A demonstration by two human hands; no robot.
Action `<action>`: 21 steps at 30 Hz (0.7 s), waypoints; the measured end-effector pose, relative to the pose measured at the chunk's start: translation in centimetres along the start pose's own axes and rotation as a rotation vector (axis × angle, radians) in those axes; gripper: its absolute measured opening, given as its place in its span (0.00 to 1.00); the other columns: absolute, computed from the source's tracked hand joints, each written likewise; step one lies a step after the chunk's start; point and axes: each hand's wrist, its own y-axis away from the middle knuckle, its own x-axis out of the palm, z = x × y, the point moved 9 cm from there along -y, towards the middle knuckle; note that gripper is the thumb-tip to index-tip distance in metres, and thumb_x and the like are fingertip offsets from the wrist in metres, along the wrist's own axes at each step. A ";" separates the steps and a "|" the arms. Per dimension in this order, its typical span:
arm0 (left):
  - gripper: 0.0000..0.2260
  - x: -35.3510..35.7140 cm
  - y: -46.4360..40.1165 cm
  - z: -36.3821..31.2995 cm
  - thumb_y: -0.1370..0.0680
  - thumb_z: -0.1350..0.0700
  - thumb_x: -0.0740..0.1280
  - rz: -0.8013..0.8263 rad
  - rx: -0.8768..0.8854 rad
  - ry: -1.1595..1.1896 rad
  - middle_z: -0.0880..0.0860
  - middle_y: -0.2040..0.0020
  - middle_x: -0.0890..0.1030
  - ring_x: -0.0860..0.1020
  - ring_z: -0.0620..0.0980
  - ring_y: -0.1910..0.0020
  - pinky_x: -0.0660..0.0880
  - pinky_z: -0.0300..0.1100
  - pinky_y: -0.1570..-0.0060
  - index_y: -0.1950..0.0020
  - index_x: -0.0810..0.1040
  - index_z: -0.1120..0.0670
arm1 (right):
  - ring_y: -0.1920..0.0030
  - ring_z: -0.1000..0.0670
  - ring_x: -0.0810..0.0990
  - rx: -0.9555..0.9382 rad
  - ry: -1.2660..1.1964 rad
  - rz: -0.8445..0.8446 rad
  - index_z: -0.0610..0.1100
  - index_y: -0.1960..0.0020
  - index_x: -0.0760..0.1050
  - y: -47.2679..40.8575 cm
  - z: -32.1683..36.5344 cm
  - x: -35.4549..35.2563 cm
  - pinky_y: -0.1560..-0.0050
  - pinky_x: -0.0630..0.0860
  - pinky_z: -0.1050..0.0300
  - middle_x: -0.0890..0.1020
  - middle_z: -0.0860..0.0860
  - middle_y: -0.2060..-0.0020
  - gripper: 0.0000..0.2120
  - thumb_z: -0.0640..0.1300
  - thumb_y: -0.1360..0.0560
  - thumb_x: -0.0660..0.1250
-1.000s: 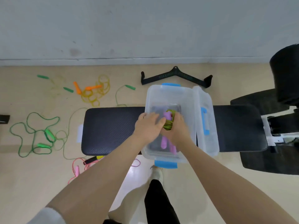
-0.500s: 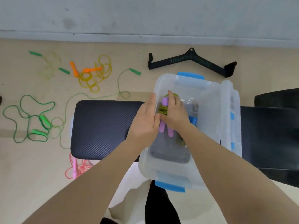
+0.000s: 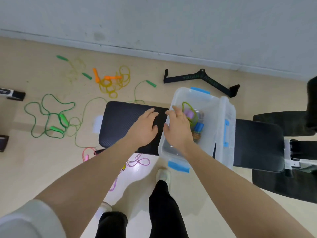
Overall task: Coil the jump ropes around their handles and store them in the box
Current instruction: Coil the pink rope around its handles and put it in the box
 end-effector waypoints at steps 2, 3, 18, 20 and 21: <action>0.22 -1.3 2.7 1.4 0.21 0.60 0.59 -0.008 0.014 -0.007 0.53 0.23 0.55 0.58 0.52 0.26 0.59 0.47 0.29 0.27 0.62 0.56 | 0.34 0.43 0.68 -0.046 -0.007 0.008 0.41 0.34 0.68 1.0 3.4 0.4 0.36 0.65 0.51 0.66 0.45 0.32 0.19 0.41 0.25 0.61; 0.22 -2.0 4.1 2.6 0.21 0.60 0.59 -0.023 0.013 -0.003 0.53 0.24 0.56 0.58 0.52 0.26 0.59 0.46 0.29 0.27 0.63 0.57 | 0.36 0.42 0.69 -0.061 -0.021 0.008 0.41 0.35 0.69 1.4 5.1 0.9 0.37 0.66 0.51 0.68 0.44 0.34 0.18 0.41 0.25 0.61; 0.18 -5.3 31.0 43.1 0.23 0.61 0.60 -0.087 -0.436 0.103 0.56 0.28 0.64 0.65 0.55 0.30 0.60 0.42 0.33 0.33 0.71 0.58 | 0.39 0.43 0.72 -0.161 0.056 0.392 0.41 0.41 0.74 10.2 32.2 29.3 0.40 0.70 0.52 0.72 0.44 0.39 0.13 0.40 0.23 0.57; 0.18 -3.6 31.4 46.1 0.22 0.60 0.60 -0.079 -0.451 0.147 0.56 0.28 0.64 0.66 0.54 0.30 0.60 0.40 0.34 0.32 0.70 0.58 | 0.38 0.42 0.72 -0.164 0.127 0.441 0.41 0.42 0.75 10.5 32.1 33.7 0.38 0.70 0.50 0.74 0.43 0.41 0.13 0.41 0.23 0.57; 0.18 -2.7 31.2 47.4 0.22 0.59 0.60 -0.085 -0.452 0.172 0.55 0.28 0.64 0.66 0.53 0.31 0.60 0.39 0.35 0.32 0.70 0.59 | 0.40 0.42 0.73 -0.159 0.162 0.470 0.41 0.45 0.75 10.4 31.7 35.9 0.39 0.70 0.49 0.76 0.43 0.43 0.12 0.42 0.23 0.57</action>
